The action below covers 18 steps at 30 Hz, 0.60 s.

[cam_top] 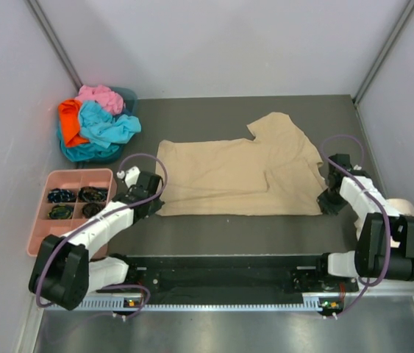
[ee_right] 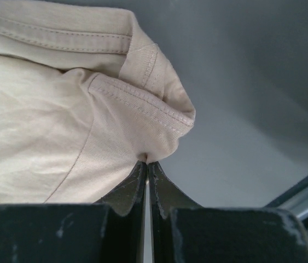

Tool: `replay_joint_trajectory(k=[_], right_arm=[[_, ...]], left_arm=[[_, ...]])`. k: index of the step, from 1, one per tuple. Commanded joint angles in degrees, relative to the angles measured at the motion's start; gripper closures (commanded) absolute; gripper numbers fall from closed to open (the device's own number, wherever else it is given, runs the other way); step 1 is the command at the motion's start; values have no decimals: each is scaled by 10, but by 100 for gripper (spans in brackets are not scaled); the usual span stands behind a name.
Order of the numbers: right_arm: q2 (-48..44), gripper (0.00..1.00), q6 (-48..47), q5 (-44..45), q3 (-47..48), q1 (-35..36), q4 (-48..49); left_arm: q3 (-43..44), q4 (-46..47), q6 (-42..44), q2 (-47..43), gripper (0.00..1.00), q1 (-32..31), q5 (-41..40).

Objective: Fold and stack the t-shirts
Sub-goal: Fold the flattened tshirt in 1/3 of the way

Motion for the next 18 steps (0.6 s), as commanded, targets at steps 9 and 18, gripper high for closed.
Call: replay_joint_trajectory(k=[9, 18], right_arm=[[-73, 100, 10, 24, -40, -5, -39], [-152, 7, 12, 18, -40, -5, -56]], left_arm=[[-50, -78, -31, -66, 100, 0, -32], [-49, -119, -46, -121, 1, -2, -36]])
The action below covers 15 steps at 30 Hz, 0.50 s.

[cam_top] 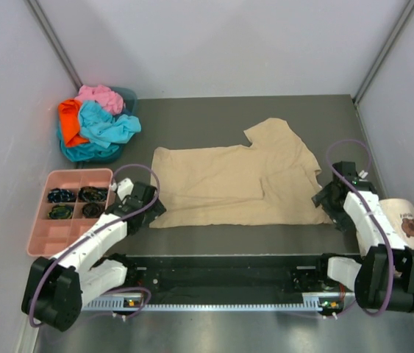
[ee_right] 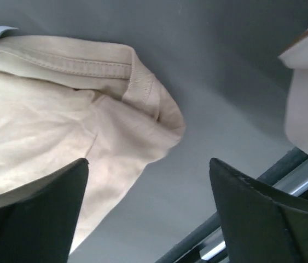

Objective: Fold and stack the t-shirts
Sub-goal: Fold the flattened tshirt in 1/3 of the way

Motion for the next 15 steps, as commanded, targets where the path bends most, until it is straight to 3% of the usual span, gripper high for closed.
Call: replay_joint_trajectory(k=[1, 9, 15], right_arm=[[-58, 4, 4, 23, 9, -4, -18], [-89, 1, -17, 75, 97, -4, 1], [-42, 1, -52, 63, 149, -5, 154]], left_arm=[[4, -53, -17, -41, 1, 1, -29], [59, -39, -1, -132, 1, 1, -63], [105, 126, 92, -50, 1, 1, -137]])
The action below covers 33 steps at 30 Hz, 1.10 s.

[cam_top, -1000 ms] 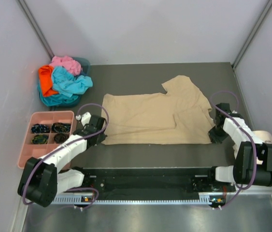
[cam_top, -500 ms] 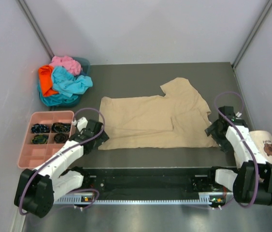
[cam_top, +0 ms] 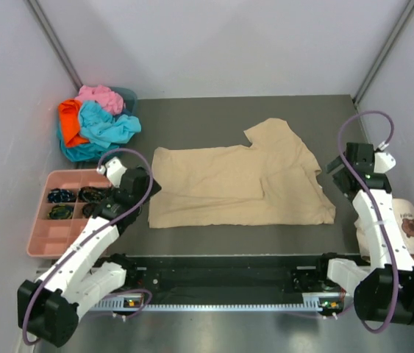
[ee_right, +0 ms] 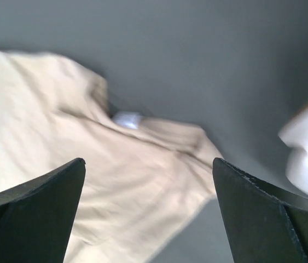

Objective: Fold and stack the t-shirts
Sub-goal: Fold the flattened tshirt in 1/3 of the way, then grap the side of the flattened tshirt furthest away from the robot with both arms

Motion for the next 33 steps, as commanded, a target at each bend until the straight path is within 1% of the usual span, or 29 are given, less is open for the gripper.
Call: replay_joint_trajectory(k=[1, 2, 3, 4, 5, 6, 7, 8, 10, 11, 12, 13, 14, 15, 16, 17, 19, 20, 24, 26, 30, 33], right_arm=[[47, 1, -43, -3, 50, -4, 153], [66, 1, -59, -13, 66, -5, 206], [86, 1, -80, -34, 78, -4, 220], [138, 1, -94, -38, 97, -5, 229], [166, 1, -108, -45, 141, -4, 237], [196, 1, -121, -61, 164, -3, 246], [263, 1, -144, -69, 223, -3, 243], [295, 1, -162, -77, 253, -3, 244], [366, 1, -203, -113, 316, -4, 227], [434, 1, -223, -130, 379, -3, 225], [467, 1, -265, -170, 412, -4, 221], [497, 1, -281, -189, 482, -3, 198], [559, 1, -297, -205, 513, -4, 191], [584, 1, -326, -227, 542, -4, 182], [612, 1, -341, -243, 591, -4, 168], [651, 1, -357, -270, 610, -4, 163], [689, 1, -401, -309, 662, -3, 142], [715, 1, -421, -327, 672, -3, 139], [754, 1, -453, -350, 700, -3, 132], [767, 2, -458, -387, 710, -3, 121], [788, 2, -458, -429, 717, -3, 126], [808, 3, -474, -472, 749, -1, 112]], left_arm=[[43, 163, 91, 72, 1, 1, -67], [53, 196, 99, 113, 1, 1, -69], [62, 239, 105, 135, 1, 1, -71], [73, 262, 127, 159, 1, 2, -70], [100, 278, 136, 209, 1, 2, -71], [116, 293, 141, 233, 1, 4, -72], [151, 298, 154, 259, 1, 7, -76], [168, 300, 163, 305, 1, 8, -76], [213, 293, 178, 344, 1, 13, -63], [221, 287, 179, 371, 1, 13, -58], [228, 286, 179, 380, 1, 14, -54], [231, 287, 179, 386, 1, 14, -44], [228, 292, 178, 392, 1, 14, -40], [226, 294, 178, 392, 1, 14, -37], [220, 297, 176, 392, 1, 14, -34], [218, 299, 176, 392, 1, 14, -30], [210, 298, 178, 389, 1, 14, -33], [208, 298, 178, 390, 1, 14, -33], [194, 295, 177, 389, 1, 15, -34], [191, 297, 174, 390, 1, 15, -32], [187, 294, 166, 397, 1, 15, -29], [183, 293, 167, 397, 1, 15, -33]])
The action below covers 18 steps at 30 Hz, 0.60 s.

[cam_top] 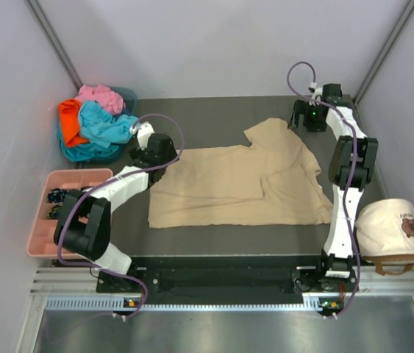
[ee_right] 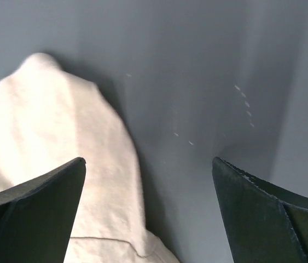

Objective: Fold and stack the t-shirts
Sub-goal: Grap the side of the flattened tshirt furthest away from the robot with both arms

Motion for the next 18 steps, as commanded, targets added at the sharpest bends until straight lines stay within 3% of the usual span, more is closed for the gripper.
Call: replay_joint_trajectory(k=[1, 9, 18], right_arm=[[31, 3, -34, -102, 72, -1, -11], [97, 3, -28, -170, 157, 12, -46], [135, 5, 20, -248, 171, 13, -23]], left_arm=[[-6, 20, -2, 1, 1, 3, -4], [-17, 18, -8, 9, 1, 9, -9], [-13, 16, -10, 26, 1, 17, -10]])
